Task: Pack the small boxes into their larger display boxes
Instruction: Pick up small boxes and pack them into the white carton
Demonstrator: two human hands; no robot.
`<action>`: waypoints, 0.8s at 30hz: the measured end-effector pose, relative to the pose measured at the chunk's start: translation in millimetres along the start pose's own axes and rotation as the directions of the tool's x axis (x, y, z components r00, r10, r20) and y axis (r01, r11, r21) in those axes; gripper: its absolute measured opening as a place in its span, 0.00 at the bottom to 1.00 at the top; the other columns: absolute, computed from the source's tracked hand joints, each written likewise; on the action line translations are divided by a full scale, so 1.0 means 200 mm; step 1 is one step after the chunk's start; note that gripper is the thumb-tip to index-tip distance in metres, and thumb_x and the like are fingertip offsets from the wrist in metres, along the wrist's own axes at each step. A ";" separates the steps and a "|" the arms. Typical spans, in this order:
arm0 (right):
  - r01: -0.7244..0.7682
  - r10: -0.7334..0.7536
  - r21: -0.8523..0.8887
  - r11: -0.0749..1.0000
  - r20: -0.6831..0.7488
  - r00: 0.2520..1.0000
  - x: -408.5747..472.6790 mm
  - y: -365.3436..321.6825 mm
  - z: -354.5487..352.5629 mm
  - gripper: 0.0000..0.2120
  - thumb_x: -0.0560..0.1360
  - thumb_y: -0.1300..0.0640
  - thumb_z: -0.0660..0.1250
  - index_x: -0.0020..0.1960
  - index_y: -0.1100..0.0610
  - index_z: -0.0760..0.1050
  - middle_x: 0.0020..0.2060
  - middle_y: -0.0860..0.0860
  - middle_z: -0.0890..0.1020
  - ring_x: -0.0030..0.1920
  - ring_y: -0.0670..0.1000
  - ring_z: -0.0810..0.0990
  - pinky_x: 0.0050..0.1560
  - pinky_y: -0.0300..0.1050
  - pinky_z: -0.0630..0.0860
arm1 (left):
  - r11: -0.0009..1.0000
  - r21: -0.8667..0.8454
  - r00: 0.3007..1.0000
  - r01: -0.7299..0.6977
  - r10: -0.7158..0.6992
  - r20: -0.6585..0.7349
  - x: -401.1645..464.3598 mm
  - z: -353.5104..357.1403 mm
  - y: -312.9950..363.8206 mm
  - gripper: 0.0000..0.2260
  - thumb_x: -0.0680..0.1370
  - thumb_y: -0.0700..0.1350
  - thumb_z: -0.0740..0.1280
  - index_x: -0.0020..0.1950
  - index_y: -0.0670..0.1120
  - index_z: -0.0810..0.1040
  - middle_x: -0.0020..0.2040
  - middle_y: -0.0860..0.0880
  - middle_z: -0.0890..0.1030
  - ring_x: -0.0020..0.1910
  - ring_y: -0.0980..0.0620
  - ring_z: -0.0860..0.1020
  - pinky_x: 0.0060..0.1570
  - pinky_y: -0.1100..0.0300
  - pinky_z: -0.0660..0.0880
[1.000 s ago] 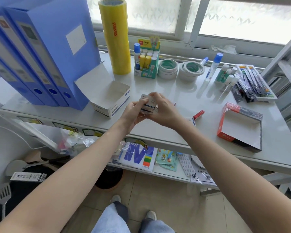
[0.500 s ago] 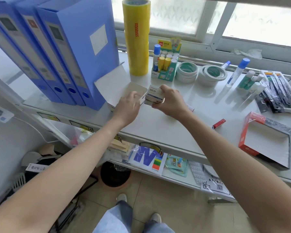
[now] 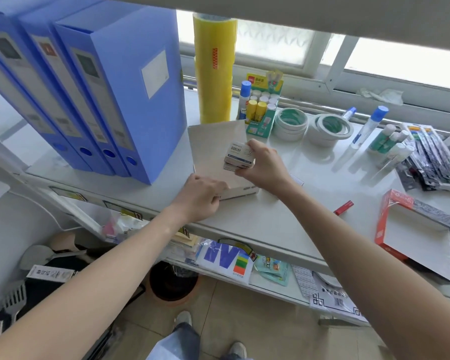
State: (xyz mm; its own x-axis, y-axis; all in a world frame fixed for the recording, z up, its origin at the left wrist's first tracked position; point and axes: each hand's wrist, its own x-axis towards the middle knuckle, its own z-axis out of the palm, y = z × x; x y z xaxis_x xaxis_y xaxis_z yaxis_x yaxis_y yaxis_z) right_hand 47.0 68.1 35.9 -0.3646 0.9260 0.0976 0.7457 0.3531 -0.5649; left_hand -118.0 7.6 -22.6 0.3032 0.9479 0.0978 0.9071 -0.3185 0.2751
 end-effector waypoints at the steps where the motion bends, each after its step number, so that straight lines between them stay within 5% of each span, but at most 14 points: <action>1: 0.012 -0.012 -0.007 1.000 0.019 1.000 0.06 -0.03 0.02 0.19 0.66 0.57 0.74 0.52 0.61 0.73 0.50 0.57 0.81 0.50 0.58 0.77 0.43 0.47 0.71 | 1.000 -0.005 1.000 0.001 -0.001 -0.027 0.01 -0.02 -0.04 0.15 0.74 0.42 0.61 0.60 0.49 0.76 0.55 0.51 0.82 0.57 0.48 0.77 0.62 0.55 0.61; 5: 0.006 -0.001 -0.130 0.992 0.042 0.999 0.06 -0.01 0.05 0.24 0.66 0.52 0.74 0.59 0.57 0.73 0.54 0.55 0.77 0.56 0.57 0.74 0.55 0.53 0.73 | 0.995 -0.097 0.966 0.012 -0.037 -0.254 -0.01 -0.06 0.02 0.14 0.72 0.49 0.59 0.51 0.48 0.81 0.50 0.51 0.83 0.52 0.49 0.78 0.58 0.56 0.66; 8: -0.005 0.018 -0.136 0.991 0.088 0.996 0.05 -0.01 0.10 0.25 0.65 0.53 0.75 0.60 0.57 0.74 0.55 0.56 0.72 0.55 0.57 0.74 0.55 0.53 0.74 | 0.933 -0.316 0.873 0.173 -0.293 -0.389 -0.02 -0.10 0.01 0.11 0.74 0.48 0.61 0.50 0.43 0.76 0.47 0.50 0.76 0.47 0.51 0.74 0.49 0.57 0.70; 11: -0.010 0.026 -0.114 0.993 0.141 0.990 0.07 -0.03 0.15 0.24 0.66 0.55 0.74 0.59 0.58 0.74 0.54 0.57 0.70 0.52 0.60 0.75 0.50 0.49 0.76 | 0.708 -0.576 0.824 0.408 -0.558 -0.102 0.02 -0.11 -0.06 0.23 0.73 0.48 0.69 0.64 0.43 0.66 0.60 0.47 0.69 0.57 0.51 0.71 0.55 0.58 0.70; 15: -0.029 0.052 -0.123 0.992 0.194 0.980 0.09 -0.06 0.22 0.24 0.67 0.55 0.74 0.61 0.56 0.73 0.55 0.58 0.70 0.50 0.62 0.76 0.49 0.49 0.74 | 0.498 -0.643 0.781 0.581 -0.563 0.270 0.06 -0.08 -0.12 0.37 0.71 0.50 0.71 0.74 0.44 0.56 0.72 0.46 0.63 0.67 0.49 0.70 0.57 0.59 0.66; 20: -0.067 0.085 -0.095 0.993 0.207 0.975 0.12 -0.08 0.28 0.23 0.68 0.58 0.71 0.62 0.57 0.72 0.56 0.58 0.69 0.49 0.63 0.77 0.49 0.51 0.75 | 0.472 -0.680 0.810 0.561 -0.482 0.334 0.08 -0.04 -0.14 0.24 0.68 0.46 0.71 0.63 0.47 0.70 0.59 0.47 0.78 0.59 0.48 0.77 0.52 0.58 0.73; 24: -0.073 0.081 -0.054 0.996 0.167 0.983 0.10 -0.09 0.32 0.20 0.69 0.65 0.65 0.60 0.59 0.66 0.55 0.58 0.68 0.47 0.65 0.77 0.46 0.50 0.73 | 0.481 -0.692 0.824 0.539 -0.473 0.313 0.09 -0.06 -0.14 0.22 0.70 0.42 0.70 0.63 0.46 0.71 0.52 0.48 0.79 0.51 0.49 0.77 0.49 0.58 0.73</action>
State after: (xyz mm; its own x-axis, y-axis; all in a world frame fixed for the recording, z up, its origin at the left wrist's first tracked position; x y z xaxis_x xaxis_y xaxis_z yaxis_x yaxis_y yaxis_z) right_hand -9.7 72.4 -4.2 -0.3909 0.9164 -0.0866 0.7995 0.2914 -0.5252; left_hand -141.4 33.3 -17.8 -0.0875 0.9331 -0.3487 0.3973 0.3537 0.8468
